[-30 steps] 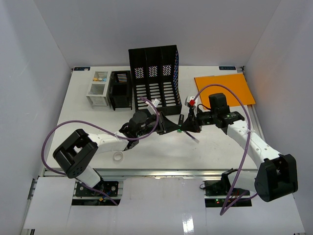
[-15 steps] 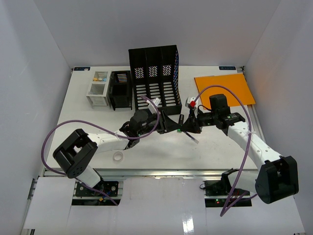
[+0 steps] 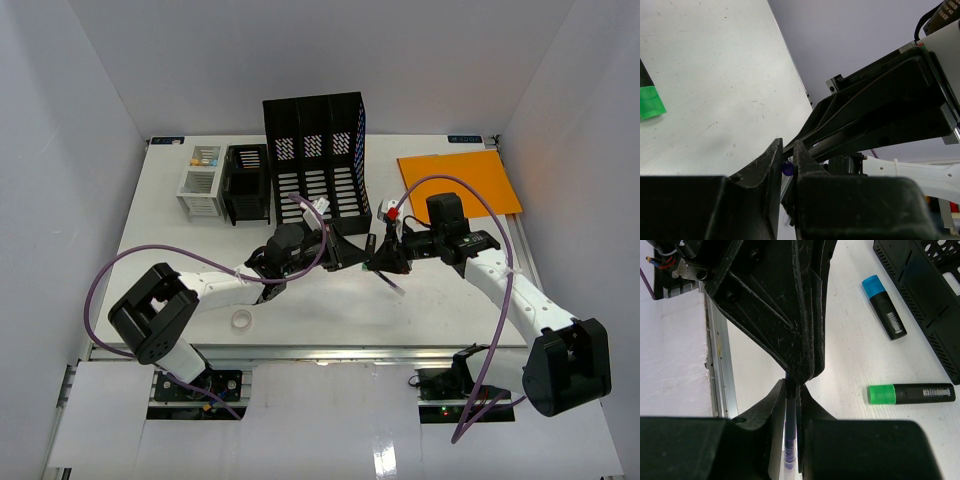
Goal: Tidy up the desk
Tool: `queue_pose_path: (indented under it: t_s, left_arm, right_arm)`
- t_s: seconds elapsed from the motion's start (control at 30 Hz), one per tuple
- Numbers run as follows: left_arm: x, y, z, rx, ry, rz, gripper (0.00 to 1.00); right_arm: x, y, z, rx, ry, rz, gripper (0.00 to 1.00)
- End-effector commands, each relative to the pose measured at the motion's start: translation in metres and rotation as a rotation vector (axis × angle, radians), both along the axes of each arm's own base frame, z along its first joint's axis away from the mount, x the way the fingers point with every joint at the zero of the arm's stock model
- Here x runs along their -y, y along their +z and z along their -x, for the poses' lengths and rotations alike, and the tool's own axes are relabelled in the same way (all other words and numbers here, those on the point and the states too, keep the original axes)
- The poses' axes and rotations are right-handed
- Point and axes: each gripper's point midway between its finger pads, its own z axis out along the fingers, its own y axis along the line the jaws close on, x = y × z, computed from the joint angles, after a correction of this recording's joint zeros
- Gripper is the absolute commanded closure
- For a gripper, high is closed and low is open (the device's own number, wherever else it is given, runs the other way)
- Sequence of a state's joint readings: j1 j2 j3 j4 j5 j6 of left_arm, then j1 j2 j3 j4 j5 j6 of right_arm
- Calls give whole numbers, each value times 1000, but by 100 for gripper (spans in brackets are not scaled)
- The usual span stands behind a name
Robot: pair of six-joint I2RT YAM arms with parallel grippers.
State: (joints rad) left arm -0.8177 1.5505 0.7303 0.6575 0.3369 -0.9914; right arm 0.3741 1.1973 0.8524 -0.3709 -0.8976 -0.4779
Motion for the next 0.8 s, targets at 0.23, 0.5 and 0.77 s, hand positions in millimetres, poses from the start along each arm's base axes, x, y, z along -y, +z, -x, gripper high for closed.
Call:
queue_pose_path:
  t_s: [0.23, 0.5, 0.77]
  left_arm:
    - [0, 14, -1, 77, 23, -31, 66]
    - [1, 9, -2, 103, 42, -64, 66]
    - [3, 11, -3, 125, 53, -58, 61]
  right_arm:
    - [-8, 12, 2, 4, 12, -55, 92]
    - [-9, 11, -3, -31, -31, -55, 92]
    - [-10, 9, -12, -76, -107, -55, 92]
